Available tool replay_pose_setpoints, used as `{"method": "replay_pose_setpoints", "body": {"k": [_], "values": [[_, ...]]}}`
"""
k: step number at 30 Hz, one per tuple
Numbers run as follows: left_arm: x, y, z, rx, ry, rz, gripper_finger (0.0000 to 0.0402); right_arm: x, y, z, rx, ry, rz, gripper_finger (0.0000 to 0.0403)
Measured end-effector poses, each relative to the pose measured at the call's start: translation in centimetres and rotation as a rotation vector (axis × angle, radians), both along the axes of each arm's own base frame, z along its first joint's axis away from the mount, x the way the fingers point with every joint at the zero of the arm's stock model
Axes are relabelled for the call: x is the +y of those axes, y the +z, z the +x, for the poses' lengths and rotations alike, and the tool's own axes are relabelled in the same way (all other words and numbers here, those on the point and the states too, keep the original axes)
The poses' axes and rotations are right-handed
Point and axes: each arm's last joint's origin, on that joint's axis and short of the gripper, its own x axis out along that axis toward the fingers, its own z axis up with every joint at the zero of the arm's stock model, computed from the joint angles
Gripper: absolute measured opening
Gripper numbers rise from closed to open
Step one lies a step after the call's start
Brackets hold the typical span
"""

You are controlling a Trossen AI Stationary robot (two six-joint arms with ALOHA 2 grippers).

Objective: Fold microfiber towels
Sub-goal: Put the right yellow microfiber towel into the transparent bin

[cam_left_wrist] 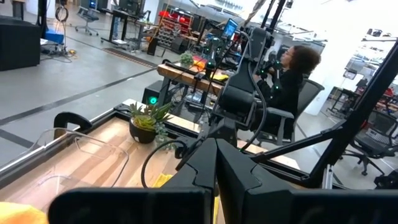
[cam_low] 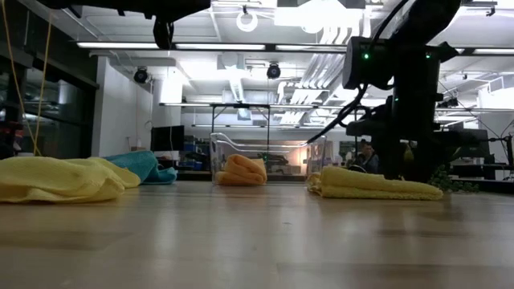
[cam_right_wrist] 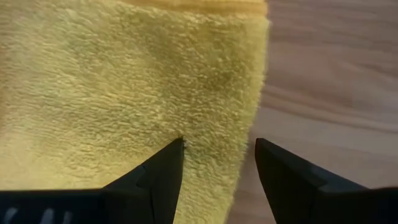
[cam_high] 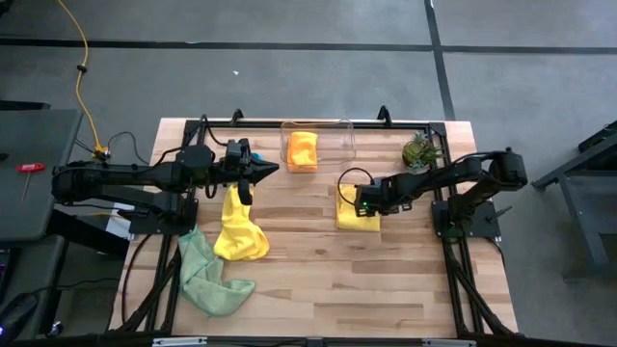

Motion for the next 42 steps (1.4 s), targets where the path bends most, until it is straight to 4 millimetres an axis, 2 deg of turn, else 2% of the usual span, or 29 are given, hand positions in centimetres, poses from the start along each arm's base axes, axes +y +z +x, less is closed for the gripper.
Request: {"method": "replay_pose_setpoints", "body": {"k": [5, 12, 15, 21, 27, 34, 39, 42], "values": [[0.0, 0.0, 0.0, 0.002, 0.000, 0.000, 0.0000, 0.0, -0.3, 0.3, -0.009, -0.008, 0.001, 0.0147], [0.0, 0.3, -0.2, -0.002, 0.003, 0.034, 0.0000, -0.1, -0.2, 0.1, 0.010, 0.017, -0.044, 0.0017], [0.2, 1.9, -1.2, -0.064, 0.025, 0.080, 0.0000, -0.1, 0.8, -0.5, -0.002, 0.045, -0.061, 0.0013], [0.5, 4.3, -3.7, -0.160, 0.084, 0.133, 0.0000, -0.3, 5.0, -2.3, -0.158, 0.029, -0.125, 0.0004], [0.5, 5.0, -5.4, -0.198, 0.119, 0.135, 0.0000, -1.4, 9.3, -3.3, -0.345, -0.011, -0.192, 0.0001], [0.4, 5.1, -5.6, -0.203, 0.120, 0.144, 0.0000, -3.4, 15.8, -1.4, -0.414, 0.122, -0.319, 0.0001], [0.4, 5.1, -5.6, -0.205, 0.119, 0.138, 0.0000, -5.7, 20.7, -0.7, -0.464, 0.225, -0.417, 0.0000], [0.4, 5.1, -5.6, -0.204, 0.119, 0.137, 0.0000, -7.4, 23.0, -0.3, -0.497, 0.271, -0.467, 0.0000]]}}
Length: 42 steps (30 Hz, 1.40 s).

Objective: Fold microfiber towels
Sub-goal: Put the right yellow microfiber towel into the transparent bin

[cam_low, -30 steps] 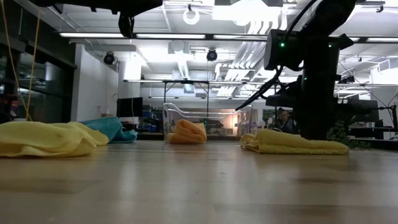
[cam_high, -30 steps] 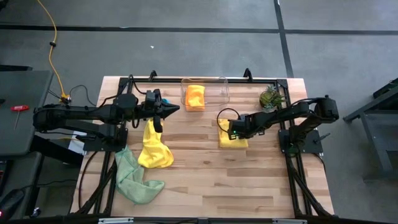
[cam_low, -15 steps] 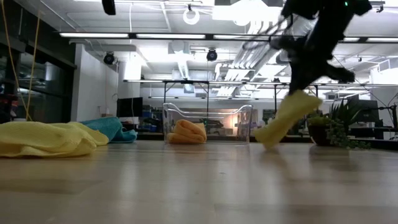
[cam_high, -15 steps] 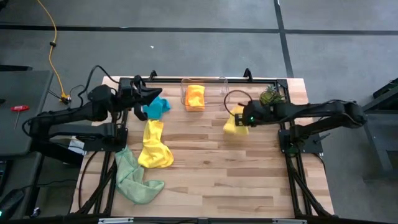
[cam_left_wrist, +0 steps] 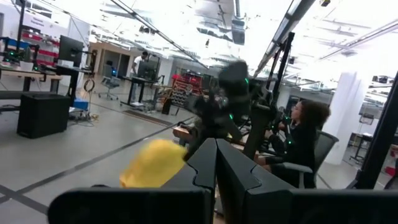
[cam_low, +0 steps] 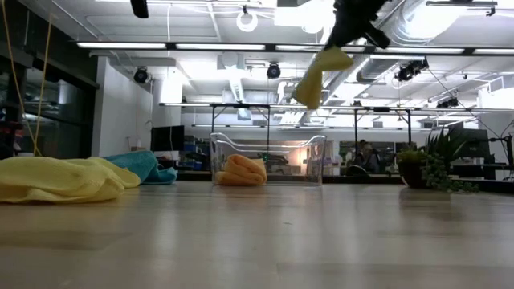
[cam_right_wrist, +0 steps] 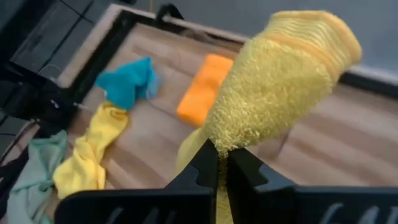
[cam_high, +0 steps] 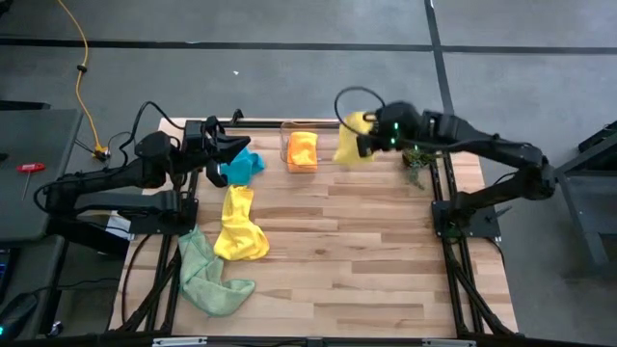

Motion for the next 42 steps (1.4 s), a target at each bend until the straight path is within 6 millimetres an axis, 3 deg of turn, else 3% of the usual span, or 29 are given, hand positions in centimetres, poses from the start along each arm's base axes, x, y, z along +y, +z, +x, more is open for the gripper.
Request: {"method": "replay_pose_setpoints", "body": {"k": [4, 8, 16, 25, 37, 42], "values": [[0.0, 0.0, 0.0, 0.003, 0.000, -0.001, 0.0000, -2.3, 1.3, 1.0, 0.000, 0.042, -0.035, 0.0000], [0.0, 0.0, 0.0, 0.003, 0.000, -0.001, 0.0000, -4.7, 0.8, 2.4, 0.041, 0.053, -0.039, 0.0000], [0.0, -0.2, 0.0, 0.013, -0.002, -0.009, 0.0000, -8.5, -4.4, 6.2, 0.149, 0.091, 0.050, 0.0000], [0.0, -0.3, 0.1, 0.019, -0.007, -0.037, 0.0000, -10.7, -9.5, 10.0, 0.138, 0.148, 0.134, 0.0000], [0.0, -0.4, 0.2, 0.023, -0.007, -0.037, 0.0000, -12.3, -12.4, 8.9, 0.333, 0.011, 0.184, 0.0000], [0.0, -0.4, 0.1, 0.025, -0.007, -0.039, 0.0000, -12.4, -12.4, 9.0, 0.325, -0.003, 0.175, 0.0000]]}}
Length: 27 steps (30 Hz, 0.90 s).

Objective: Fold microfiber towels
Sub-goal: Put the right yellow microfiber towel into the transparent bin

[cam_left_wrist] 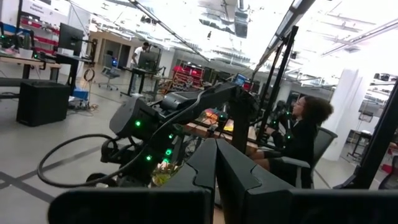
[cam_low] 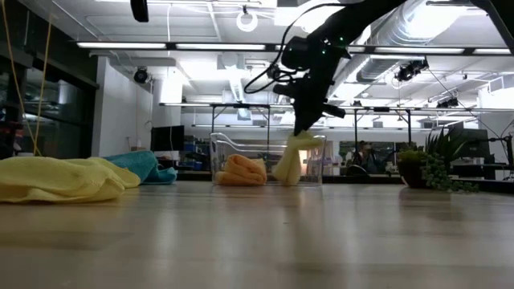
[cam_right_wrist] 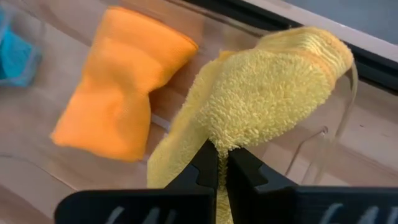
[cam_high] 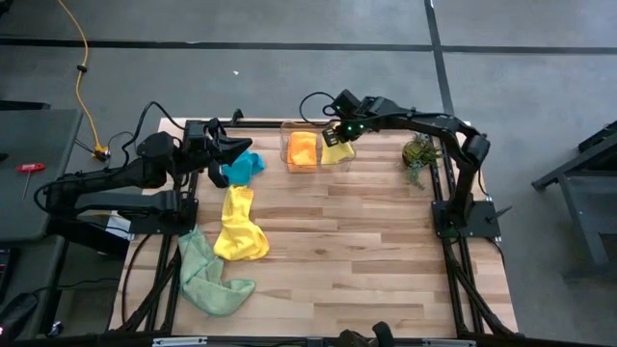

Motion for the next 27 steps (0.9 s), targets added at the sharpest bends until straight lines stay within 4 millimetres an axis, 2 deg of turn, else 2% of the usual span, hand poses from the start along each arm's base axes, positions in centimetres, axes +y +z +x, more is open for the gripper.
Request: {"method": "replay_pose_setpoints", "body": {"k": [2, 6, 11, 14, 17, 23, 27], "values": [[0.0, -0.1, 0.0, 0.006, 0.000, -0.001, 0.0000, 0.1, 0.4, -0.1, -0.020, -0.011, -0.001, 0.0000], [0.0, -0.3, 0.0, 0.028, 0.001, -0.009, 0.0000, 0.2, 2.7, 0.7, -0.097, 0.027, -0.022, 0.0000], [0.0, -0.3, 0.0, 0.032, 0.006, -0.011, 0.0000, 0.6, 5.9, 2.6, -0.308, 0.127, -0.049, 0.0000], [0.0, -0.3, 0.0, 0.033, 0.006, -0.011, 0.0000, 0.5, 6.6, 2.9, -0.367, 0.145, -0.052, 0.0000], [0.0, -0.3, 0.0, 0.033, 0.008, -0.012, 0.0000, 0.3, 5.3, 2.6, -0.343, 0.118, -0.027, 0.0000], [0.1, -0.3, 0.0, 0.033, 0.020, -0.014, 0.0000, 0.6, 0.4, 1.3, -0.196, 0.011, 0.032, 0.0000], [0.1, -0.3, 0.0, 0.033, 0.027, -0.015, 0.0000, 0.7, -2.2, 0.5, -0.168, -0.045, 0.060, 0.0000]]}}
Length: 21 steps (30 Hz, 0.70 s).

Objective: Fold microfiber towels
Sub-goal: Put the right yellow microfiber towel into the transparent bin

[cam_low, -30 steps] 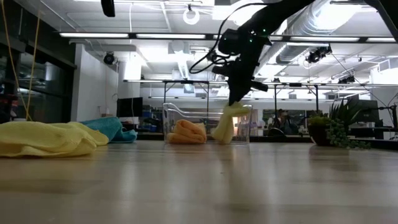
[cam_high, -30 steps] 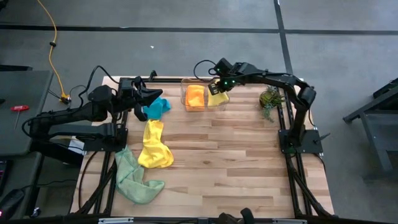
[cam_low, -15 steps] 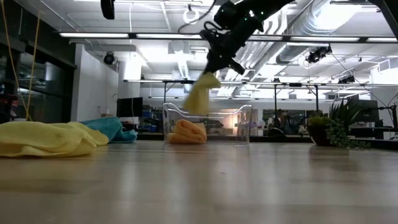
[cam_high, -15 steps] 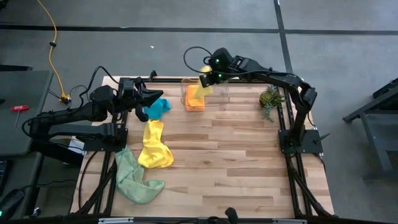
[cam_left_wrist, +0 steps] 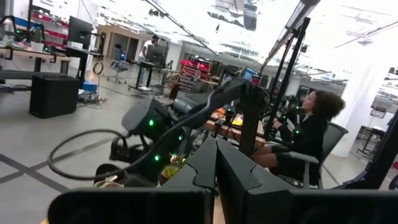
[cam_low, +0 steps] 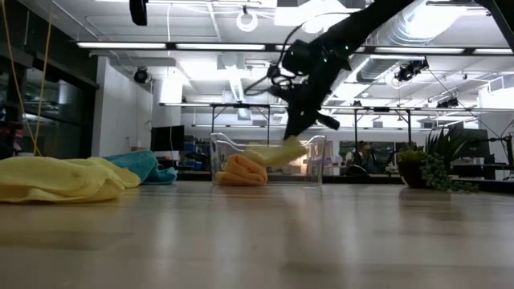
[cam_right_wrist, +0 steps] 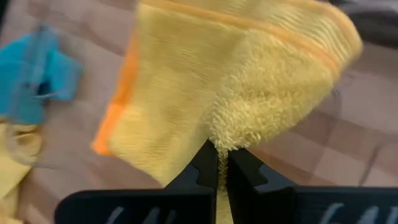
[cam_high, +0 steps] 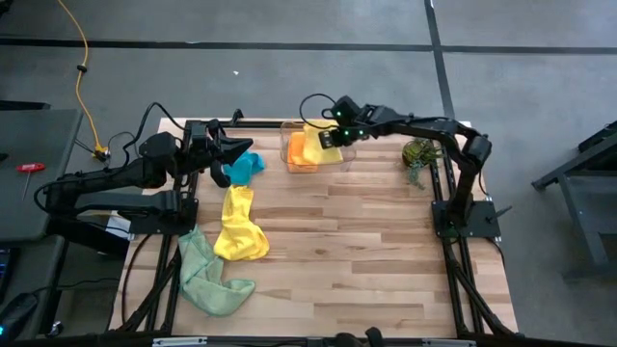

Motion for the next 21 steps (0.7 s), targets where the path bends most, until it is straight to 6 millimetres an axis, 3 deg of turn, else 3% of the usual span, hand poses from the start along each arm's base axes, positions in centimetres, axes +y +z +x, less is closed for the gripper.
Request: {"method": "replay_pose_setpoints", "body": {"k": [5, 13, 21], "values": [[0.0, 0.0, 0.0, 0.000, 0.000, 0.000, 0.0000, 0.2, -1.1, -0.6, 0.067, -0.020, 0.000, 0.0000], [0.0, 0.0, 0.0, -0.001, -0.001, -0.003, 0.0000, 0.2, 0.6, -1.1, 0.211, 0.009, -0.067, 0.0000], [0.0, 0.0, 0.0, 0.000, -0.002, -0.012, 0.0000, 0.4, -0.3, -1.4, 0.282, 0.000, -0.013, 0.0000]]}}
